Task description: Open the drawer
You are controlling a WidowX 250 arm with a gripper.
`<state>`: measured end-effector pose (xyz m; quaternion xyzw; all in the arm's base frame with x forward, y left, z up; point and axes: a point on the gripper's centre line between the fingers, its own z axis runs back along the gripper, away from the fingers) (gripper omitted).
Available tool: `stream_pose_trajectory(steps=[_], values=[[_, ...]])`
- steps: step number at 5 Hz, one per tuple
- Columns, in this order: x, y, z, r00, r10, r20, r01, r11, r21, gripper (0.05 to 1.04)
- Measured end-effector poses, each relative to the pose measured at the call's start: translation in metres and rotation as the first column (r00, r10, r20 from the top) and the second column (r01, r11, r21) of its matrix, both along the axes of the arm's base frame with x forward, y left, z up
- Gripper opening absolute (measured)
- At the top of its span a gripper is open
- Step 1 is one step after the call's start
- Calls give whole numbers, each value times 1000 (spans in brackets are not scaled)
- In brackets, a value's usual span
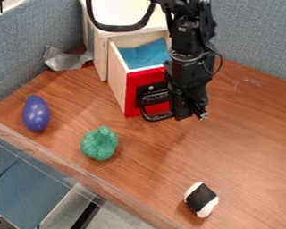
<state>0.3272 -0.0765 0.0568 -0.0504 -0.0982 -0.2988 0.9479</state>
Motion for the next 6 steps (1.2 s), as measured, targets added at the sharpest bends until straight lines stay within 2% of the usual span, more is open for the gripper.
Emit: stream_pose_trajectory(steps=[3, 4, 5, 6], values=[[-4, -7, 3, 1000, -14, 1, 14, 1000, -7, 96], [-4, -7, 3, 1000, -21, 4, 21, 1000, -6, 129], [-6, -7, 3, 999, -37, -3, 37, 999, -1, 322], [-5, -8, 3, 999, -44, 1, 44, 999, 2, 621]])
